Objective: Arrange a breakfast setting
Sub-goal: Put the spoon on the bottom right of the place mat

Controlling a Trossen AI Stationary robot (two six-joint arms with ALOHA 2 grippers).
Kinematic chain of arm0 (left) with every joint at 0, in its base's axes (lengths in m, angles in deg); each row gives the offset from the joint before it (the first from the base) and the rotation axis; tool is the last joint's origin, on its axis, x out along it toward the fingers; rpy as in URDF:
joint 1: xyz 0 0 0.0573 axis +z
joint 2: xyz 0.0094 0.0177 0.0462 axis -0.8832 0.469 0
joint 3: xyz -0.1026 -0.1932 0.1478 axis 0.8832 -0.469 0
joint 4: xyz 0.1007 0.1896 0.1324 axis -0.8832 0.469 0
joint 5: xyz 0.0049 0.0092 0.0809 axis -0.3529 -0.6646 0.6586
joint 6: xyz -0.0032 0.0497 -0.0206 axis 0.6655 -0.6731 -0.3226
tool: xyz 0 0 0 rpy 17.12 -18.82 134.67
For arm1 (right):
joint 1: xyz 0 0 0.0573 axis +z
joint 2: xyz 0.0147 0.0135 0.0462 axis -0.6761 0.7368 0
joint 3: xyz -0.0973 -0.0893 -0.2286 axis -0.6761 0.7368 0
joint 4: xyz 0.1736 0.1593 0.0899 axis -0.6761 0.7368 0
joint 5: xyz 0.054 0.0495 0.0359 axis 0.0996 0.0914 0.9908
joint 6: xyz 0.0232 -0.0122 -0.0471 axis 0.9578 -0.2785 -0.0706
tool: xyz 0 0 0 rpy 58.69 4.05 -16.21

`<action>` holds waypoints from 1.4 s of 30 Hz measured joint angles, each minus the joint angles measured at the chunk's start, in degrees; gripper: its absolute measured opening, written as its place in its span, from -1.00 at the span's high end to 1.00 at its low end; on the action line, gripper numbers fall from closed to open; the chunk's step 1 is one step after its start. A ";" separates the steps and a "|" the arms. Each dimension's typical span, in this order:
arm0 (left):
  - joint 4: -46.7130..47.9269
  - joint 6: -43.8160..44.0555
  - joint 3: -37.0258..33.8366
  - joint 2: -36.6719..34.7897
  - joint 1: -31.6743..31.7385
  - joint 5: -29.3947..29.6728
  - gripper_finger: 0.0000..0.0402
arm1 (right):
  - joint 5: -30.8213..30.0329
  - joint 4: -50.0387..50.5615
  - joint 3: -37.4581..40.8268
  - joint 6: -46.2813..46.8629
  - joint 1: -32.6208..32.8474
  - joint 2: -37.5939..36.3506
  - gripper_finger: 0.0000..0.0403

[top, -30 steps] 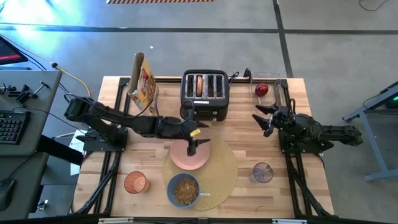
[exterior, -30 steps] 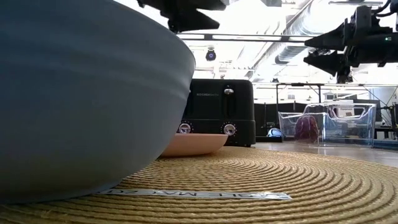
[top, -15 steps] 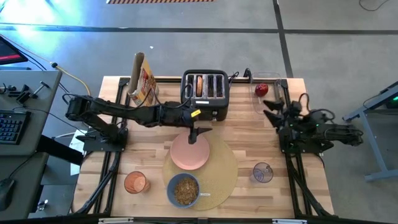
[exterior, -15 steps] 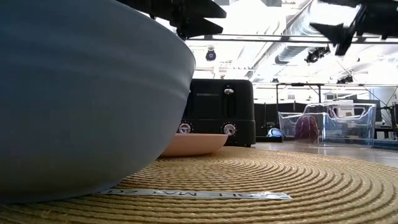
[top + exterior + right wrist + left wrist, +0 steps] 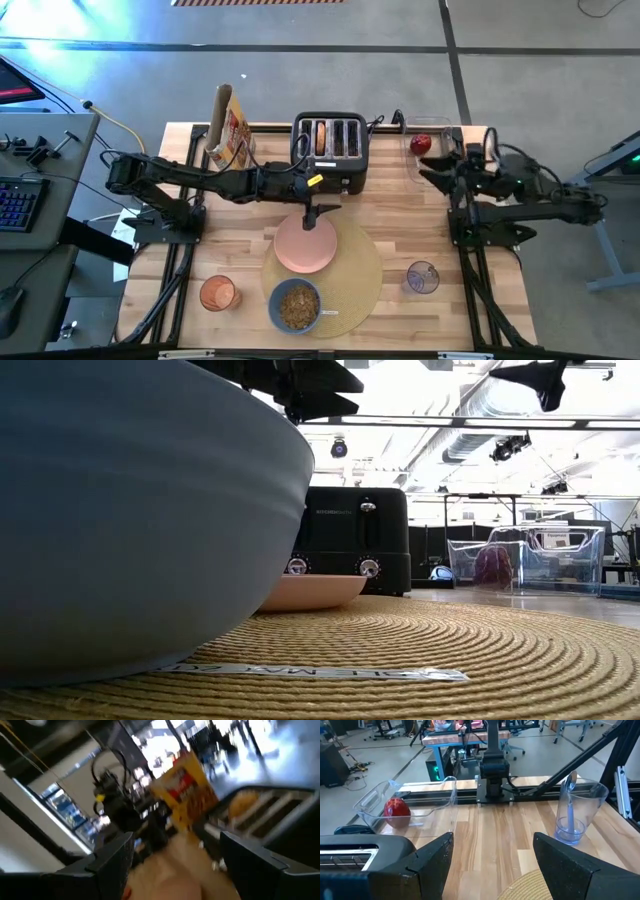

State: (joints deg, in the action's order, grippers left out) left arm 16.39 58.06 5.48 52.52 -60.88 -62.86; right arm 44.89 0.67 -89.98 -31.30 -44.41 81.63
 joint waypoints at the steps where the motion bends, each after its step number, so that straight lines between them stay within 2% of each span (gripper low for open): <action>1: 0.01 -0.03 0.00 0.00 0.00 0.00 -0.32 | 0.83 3.01 -1.98 2.80 0.00 1.83 -0.41; 6: 0.09 0.26 0.00 0.00 -0.02 0.00 -0.32 | 5.45 15.48 -10.24 13.28 0.00 10.81 -0.41; 15: 0.83 1.76 0.00 0.00 -0.02 0.02 -0.32 | 11.78 32.01 -20.08 29.70 0.26 23.78 -0.41; 21: 2.70 1.92 0.00 0.00 -0.02 0.07 -0.32 | 13.21 43.57 -23.28 38.75 5.26 29.40 -0.41; 29: 3.17 1.92 0.00 0.00 -0.02 0.11 -0.32 | 13.35 45.34 -23.32 48.95 16.26 33.15 -0.41; 42: 3.41 2.92 0.00 0.00 -0.02 0.13 -0.32 | 12.49 51.84 -23.34 68.53 28.92 35.00 -0.41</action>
State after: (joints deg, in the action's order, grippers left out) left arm 19.80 60.99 5.48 52.52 -60.90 -62.72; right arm 57.38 52.51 -113.32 37.23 -15.49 116.62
